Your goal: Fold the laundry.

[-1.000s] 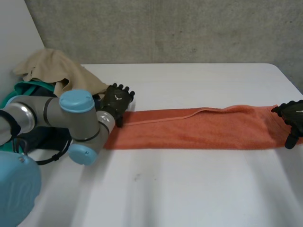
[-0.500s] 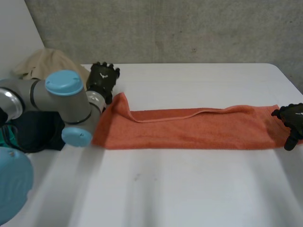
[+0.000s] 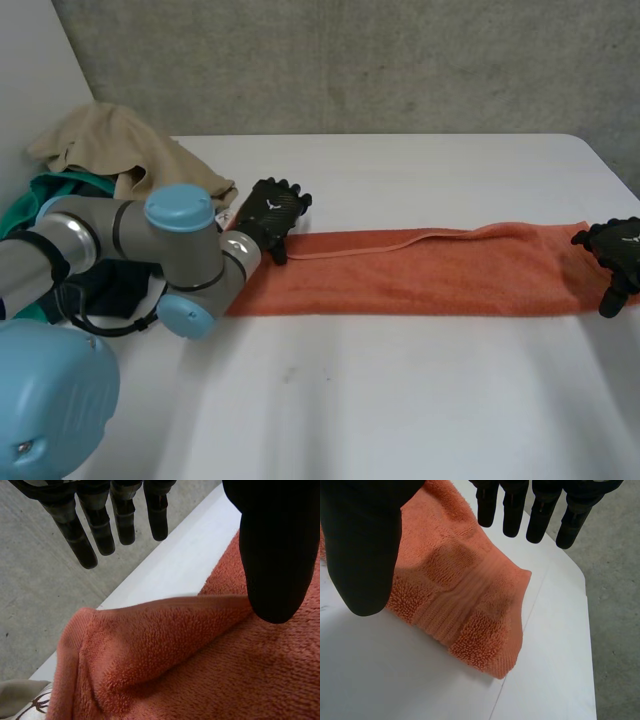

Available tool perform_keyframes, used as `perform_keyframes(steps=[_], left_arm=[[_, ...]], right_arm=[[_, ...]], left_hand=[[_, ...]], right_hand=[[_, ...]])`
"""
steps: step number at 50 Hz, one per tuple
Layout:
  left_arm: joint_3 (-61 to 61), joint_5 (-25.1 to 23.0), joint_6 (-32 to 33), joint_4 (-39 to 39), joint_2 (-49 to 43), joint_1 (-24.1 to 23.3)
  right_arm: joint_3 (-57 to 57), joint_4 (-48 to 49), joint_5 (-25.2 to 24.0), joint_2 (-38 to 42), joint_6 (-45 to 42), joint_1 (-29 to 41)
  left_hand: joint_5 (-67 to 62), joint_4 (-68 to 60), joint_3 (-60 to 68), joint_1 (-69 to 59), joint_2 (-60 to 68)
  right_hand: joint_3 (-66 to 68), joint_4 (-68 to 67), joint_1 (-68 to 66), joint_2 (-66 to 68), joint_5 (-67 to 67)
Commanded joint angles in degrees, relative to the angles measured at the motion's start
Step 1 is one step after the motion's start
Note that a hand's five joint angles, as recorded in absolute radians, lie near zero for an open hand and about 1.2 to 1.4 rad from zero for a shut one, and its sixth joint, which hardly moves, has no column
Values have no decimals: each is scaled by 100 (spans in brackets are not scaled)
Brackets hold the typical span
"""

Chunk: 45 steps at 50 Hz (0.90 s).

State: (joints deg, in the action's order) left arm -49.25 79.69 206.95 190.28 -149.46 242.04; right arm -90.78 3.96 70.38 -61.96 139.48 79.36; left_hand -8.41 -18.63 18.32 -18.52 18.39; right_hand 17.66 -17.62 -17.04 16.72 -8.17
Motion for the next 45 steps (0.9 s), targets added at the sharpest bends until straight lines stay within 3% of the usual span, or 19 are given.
perform_keyframes(steps=[1, 6, 12, 14, 23, 35, 45], left_arm=[[845, 20, 319, -26, -513, 36], [2110, 143, 583, 18, -1268, 142], [3746, 1188, 618, 141, -1929, 528], [3651, 1181, 609, 89, -1876, 476], [1649, 1163, 390, -17, -586, 221], [-1216, 1023, -656, 18, 1470, 10], [-2053, 855, -700, 88, 2009, 1]], right_arm=[[7, 8, 11, 9, -9, -8], [-2, 8, 20, 9, 0, -8], [-19, 8, 20, 9, 0, -26], [-19, 0, 20, 9, 9, -26], [-63, -18, -6, 9, 0, -43], [-177, -150, -24, -184, -306, -482], [-72, -1, -6, 219, -764, -571]], left_hand=[[-190, -168, 199, -178, 191], [-207, -185, 216, -195, 208], [-258, -236, 267, -247, 259], [-240, -218, 249, -229, 242], [-123, -101, 131, -111, 124], [213, 235, -204, 224, -211], [399, 421, -390, 410, -397]], right_hand=[[370, -373, -432, 464, -318], [370, -373, -432, 464, -318], [370, -373, -432, 464, -318], [370, -373, -432, 464, -318], [420, -424, -482, 514, -369], [621, -625, -683, 715, -570], [924, -928, -986, 1018, -873]])
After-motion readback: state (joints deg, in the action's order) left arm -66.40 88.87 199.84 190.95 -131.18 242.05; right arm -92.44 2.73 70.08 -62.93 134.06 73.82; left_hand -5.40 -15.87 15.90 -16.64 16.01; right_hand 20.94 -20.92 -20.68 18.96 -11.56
